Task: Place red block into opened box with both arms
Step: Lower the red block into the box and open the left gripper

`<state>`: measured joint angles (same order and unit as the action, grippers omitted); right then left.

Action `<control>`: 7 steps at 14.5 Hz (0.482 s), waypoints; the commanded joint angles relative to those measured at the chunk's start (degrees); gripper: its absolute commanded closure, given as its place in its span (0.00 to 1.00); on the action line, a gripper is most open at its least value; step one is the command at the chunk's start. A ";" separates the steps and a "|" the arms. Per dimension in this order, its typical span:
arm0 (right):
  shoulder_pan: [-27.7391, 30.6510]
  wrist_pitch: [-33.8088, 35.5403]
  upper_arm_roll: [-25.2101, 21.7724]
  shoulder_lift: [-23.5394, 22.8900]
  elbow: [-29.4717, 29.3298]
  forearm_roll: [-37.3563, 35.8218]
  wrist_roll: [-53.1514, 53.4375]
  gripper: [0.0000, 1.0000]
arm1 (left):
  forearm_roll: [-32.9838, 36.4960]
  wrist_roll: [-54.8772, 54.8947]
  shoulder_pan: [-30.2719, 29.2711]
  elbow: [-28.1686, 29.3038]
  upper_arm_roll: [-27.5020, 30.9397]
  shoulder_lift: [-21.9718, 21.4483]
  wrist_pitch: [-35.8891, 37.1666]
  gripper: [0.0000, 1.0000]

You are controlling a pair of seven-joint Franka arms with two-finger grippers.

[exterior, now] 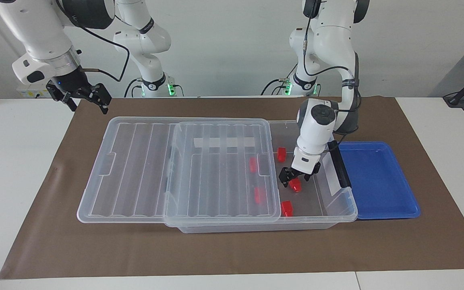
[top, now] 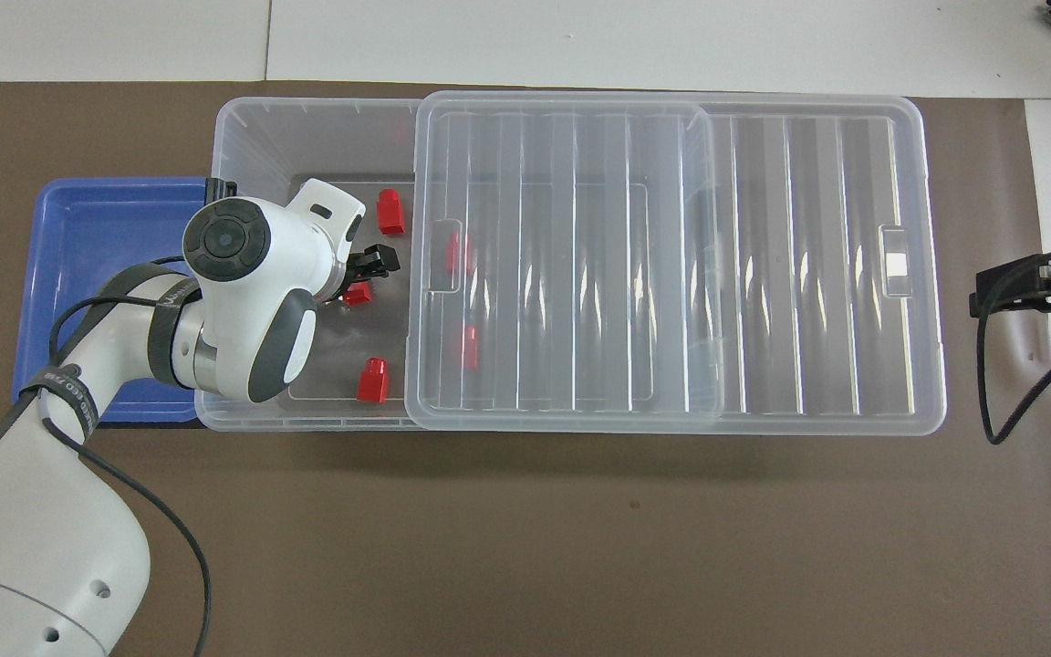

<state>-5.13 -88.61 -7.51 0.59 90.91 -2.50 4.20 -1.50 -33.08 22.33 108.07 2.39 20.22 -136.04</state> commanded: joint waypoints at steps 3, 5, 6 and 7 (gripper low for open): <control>0.74 0.02 0.13 -1.65 -1.70 1.09 -1.57 0.00 | -0.87 -1.46 0.96 -1.11 1.21 -6.59 9.90 0.00; 0.65 1.15 0.39 -1.65 -2.05 1.18 -1.57 0.00 | -0.87 -1.46 0.43 -3.03 1.38 -8.44 15.07 0.00; 0.21 2.73 0.57 -1.65 -2.49 1.35 -1.57 0.00 | -0.79 -1.38 0.34 -4.70 1.56 -9.06 18.06 0.00; -0.05 3.61 0.66 -1.65 -3.27 1.44 -1.48 0.00 | -0.70 -1.29 -0.09 -6.54 1.56 -9.58 20.78 0.00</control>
<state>-5.19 -87.51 -7.22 -0.19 90.23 -2.40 4.08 -1.50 -33.96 22.26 104.34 3.26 12.15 -120.76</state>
